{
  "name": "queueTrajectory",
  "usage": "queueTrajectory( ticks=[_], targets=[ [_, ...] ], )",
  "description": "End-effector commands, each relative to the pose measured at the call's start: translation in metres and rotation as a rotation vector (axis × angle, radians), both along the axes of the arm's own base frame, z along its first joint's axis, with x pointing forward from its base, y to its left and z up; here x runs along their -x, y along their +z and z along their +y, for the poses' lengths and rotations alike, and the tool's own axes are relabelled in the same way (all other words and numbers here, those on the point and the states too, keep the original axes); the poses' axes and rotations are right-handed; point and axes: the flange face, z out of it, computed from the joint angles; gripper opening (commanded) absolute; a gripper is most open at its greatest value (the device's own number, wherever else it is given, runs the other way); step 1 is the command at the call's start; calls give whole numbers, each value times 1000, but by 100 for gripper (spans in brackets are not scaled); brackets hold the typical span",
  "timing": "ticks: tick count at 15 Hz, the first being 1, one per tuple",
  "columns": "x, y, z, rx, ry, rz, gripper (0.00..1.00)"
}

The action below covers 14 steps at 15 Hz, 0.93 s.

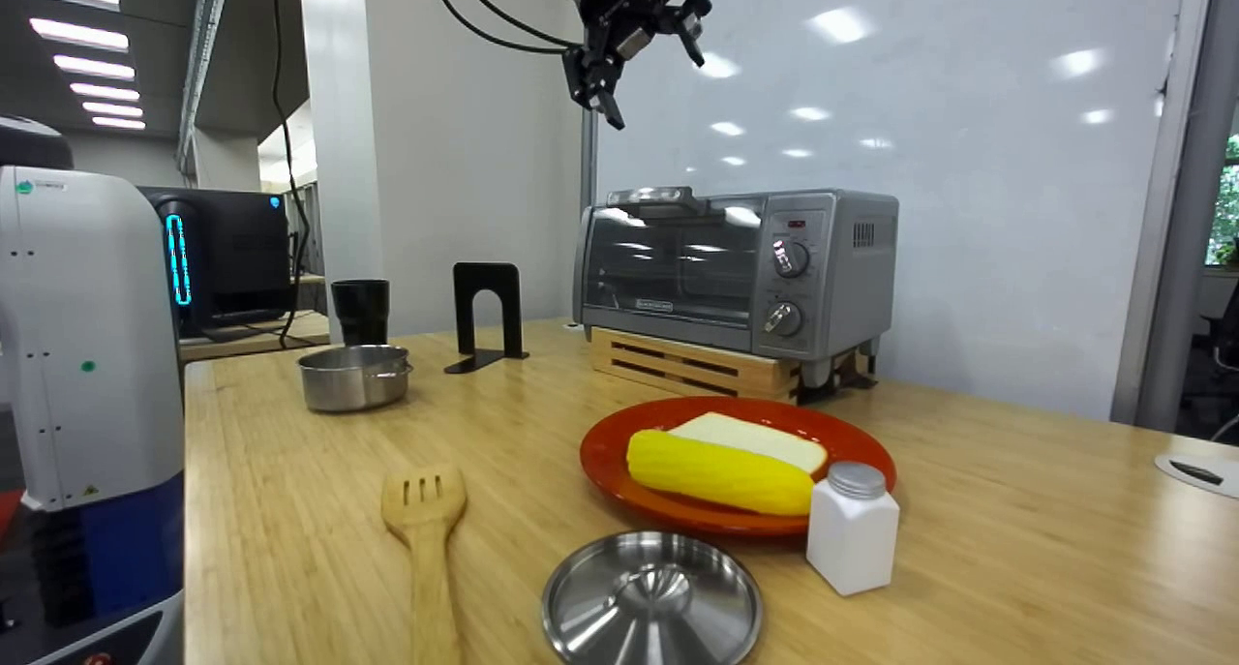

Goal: Twist the top knob of the microwave oven.

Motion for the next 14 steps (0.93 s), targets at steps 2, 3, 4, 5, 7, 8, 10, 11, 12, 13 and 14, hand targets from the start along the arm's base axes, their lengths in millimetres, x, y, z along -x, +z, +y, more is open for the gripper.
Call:
queueTrajectory(
  ticks=[2, 3, 4, 5, 7, 8, 10, 11, 12, 13, 14],
  targets=[
    [40, 5, 31, -38, 52, -238, 100],
    [48, 4, 37, -53, 56, -280, 100],
    [57, 3, 42, -61, 70, -315, 100],
    [68, 1, 48, -78, 84, -344, 100],
    [86, -2, 59, -143, 104, -382, 100],
    [95, -4, 65, -216, 109, -369, 100],
    [116, -2, 77, -323, 107, -367, 100],
    [125, 0, 82, -375, 104, -365, 100],
    [133, 5, 88, -416, 98, -373, 100],
    [141, 7, 93, -448, 98, -380, 100],
    [147, 11, 99, -475, 91, -386, 100]
  ],
)
